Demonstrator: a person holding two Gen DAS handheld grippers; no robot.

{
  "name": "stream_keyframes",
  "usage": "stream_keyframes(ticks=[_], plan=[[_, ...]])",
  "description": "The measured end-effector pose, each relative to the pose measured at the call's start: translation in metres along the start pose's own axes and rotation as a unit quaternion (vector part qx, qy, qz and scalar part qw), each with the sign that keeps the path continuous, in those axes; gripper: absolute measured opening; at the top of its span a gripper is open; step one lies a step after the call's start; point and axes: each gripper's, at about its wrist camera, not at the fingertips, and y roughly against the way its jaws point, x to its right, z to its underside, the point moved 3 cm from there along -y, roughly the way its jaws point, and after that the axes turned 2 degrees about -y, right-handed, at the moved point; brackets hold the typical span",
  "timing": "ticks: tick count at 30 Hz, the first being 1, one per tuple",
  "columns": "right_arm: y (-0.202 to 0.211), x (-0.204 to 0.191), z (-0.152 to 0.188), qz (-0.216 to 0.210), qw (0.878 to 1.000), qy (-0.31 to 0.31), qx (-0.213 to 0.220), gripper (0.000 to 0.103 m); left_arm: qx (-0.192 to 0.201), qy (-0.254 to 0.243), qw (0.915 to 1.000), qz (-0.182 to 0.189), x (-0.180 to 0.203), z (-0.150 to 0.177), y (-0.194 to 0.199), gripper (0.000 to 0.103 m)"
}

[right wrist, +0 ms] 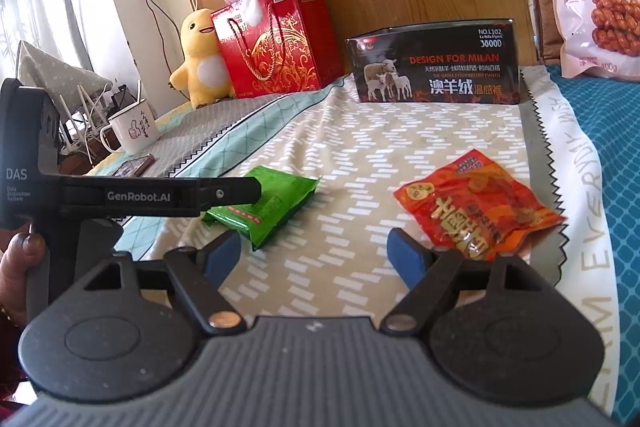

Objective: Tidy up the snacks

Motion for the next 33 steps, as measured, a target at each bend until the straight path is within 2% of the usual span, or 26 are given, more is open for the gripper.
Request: stream_keyframes(ticks=[13,22,29,33], plan=[[-0.0017,-0.0029,0.0010,0.009,1.000,0.014,-0.002,0.083,-0.001,-0.006,0.9997,-0.023,0.0005,0.0005,0.0001,0.102],[-0.0021,-0.0020,0.0007,0.007,1.000,0.016,-0.003,0.084,0.002,-0.010,0.9996,-0.027,0.0019,0.0018,0.0026,0.103],[-0.0016,-0.0014,0.0007,0.006,1.000,0.013,-0.002,0.085,-0.002,0.012,0.9998,-0.014,-0.0020,0.0032,0.0039,0.103],[-0.0014,-0.0012,0.0005,0.005,1.000,0.011,-0.002,0.086,-0.004,0.010,0.9998,-0.018,-0.0002,0.0035,0.0030,0.103]])
